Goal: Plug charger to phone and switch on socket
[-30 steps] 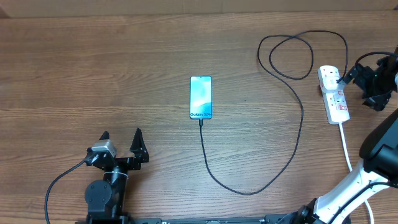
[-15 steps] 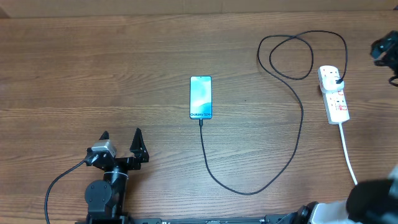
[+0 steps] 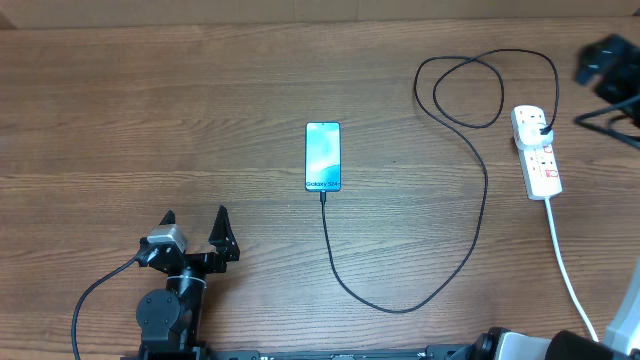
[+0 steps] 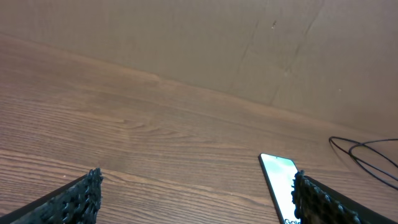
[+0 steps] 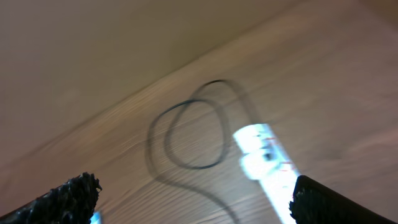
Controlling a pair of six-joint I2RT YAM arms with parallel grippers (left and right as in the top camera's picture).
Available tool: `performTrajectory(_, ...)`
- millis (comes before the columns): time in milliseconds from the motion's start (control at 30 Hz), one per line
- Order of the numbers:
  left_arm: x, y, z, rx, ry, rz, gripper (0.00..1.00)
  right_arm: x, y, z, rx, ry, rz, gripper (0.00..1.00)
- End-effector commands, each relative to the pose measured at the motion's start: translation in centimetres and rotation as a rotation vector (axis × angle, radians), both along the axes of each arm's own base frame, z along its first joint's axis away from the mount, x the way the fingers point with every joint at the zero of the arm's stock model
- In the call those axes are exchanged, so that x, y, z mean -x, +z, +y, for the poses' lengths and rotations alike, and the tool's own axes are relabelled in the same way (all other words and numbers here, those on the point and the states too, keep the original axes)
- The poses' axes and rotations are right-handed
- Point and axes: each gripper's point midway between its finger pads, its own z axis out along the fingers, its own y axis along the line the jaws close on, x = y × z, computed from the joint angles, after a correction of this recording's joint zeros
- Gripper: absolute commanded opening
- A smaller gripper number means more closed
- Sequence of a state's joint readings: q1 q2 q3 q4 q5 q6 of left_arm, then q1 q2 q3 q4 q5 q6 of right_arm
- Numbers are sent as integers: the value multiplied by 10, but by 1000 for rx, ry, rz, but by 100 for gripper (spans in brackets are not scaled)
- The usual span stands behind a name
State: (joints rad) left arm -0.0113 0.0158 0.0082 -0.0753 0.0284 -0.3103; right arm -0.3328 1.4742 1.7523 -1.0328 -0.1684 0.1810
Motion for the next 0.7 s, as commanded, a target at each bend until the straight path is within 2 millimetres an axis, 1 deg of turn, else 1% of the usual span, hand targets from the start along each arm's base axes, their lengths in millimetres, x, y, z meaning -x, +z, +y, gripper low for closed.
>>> performTrajectory(0, 0, 0, 3, -20, 15, -6, 100, -4, 16, 39, 42, 81, -36, 100)
performTrajectory(133, 0, 0, 3, -20, 15, -6, 99, -6, 9, 69, 108, 117, -4, 100)
performTrajectory(200, 0, 0, 3, -20, 15, -6, 99, -8, 4, 83, 133, 170, 2, 100)
performTrajectory(300, 0, 0, 3, -20, 15, -6, 100, -14, -9, 99, 159, 231, 9, 100)
performTrajectory(367, 0, 0, 3, -20, 15, -6, 100, -16, -24, 105, 166, 259, 25, 100)
performTrajectory(433, 0, 0, 3, -20, 15, -6, 100, -17, -40, 107, 162, 264, 51, 100)
performTrajectory(567, 0, 0, 3, -20, 15, -6, 100, -15, -78, 112, 136, 290, 99, 100)
performTrajectory(667, 0, 0, 3, -20, 14, -6, 99, -14, -107, 120, 102, 326, 101, 100)
